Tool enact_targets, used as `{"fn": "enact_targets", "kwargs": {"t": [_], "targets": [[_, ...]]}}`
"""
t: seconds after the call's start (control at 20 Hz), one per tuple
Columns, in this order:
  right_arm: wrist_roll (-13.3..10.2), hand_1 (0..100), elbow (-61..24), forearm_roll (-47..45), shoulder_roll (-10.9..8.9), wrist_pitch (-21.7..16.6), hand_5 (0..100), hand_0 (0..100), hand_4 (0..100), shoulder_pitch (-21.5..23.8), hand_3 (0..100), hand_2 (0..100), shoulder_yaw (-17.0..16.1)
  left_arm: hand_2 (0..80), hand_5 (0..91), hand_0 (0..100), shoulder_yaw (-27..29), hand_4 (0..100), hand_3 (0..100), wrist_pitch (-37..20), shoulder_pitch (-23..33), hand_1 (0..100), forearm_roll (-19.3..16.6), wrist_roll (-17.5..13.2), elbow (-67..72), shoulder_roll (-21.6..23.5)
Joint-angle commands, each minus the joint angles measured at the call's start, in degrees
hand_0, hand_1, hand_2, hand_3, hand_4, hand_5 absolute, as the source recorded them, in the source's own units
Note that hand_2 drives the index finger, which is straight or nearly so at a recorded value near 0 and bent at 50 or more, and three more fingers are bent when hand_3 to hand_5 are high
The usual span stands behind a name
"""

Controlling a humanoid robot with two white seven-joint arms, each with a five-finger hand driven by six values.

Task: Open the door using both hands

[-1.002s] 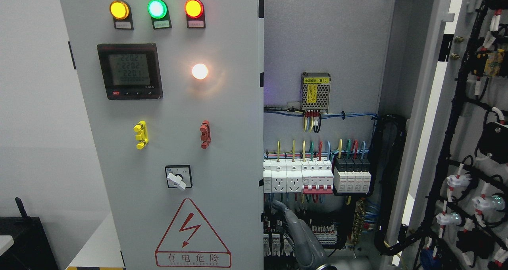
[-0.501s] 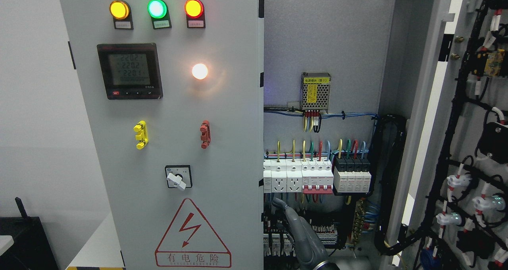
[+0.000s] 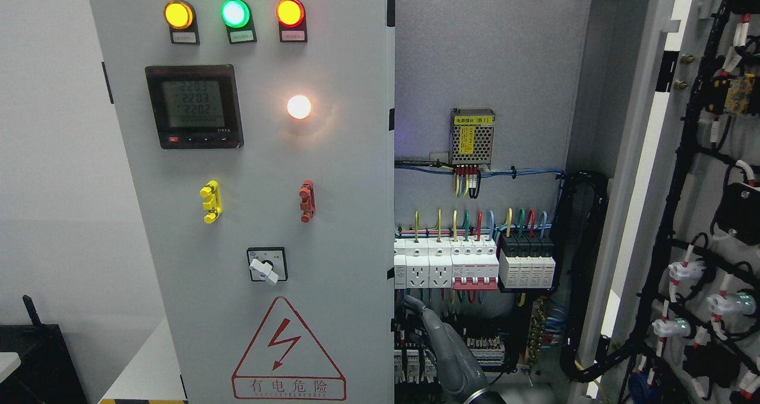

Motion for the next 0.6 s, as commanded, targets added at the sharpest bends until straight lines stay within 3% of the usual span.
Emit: {"fn": "enact_targets", "kwargs": {"t": [0.0,0.55], "targets": [[0.05,0,1.34,-1.68,-0.16,-0.01,0,11,0,-1.02,0,0,0.63,0.0,0.0,0,0.01,3,0,-0.01,0.0,0,1.14,-0.05,0.0,0.0],[0.23,0,3.45,-1.86,-0.42,-0.1,0,11,0,-2.6,0,0,1.42,0.0,0.0,0,0.01,3,0,-0.01,0.0,0,1.14,-0.05,0.0,0.0]]}}
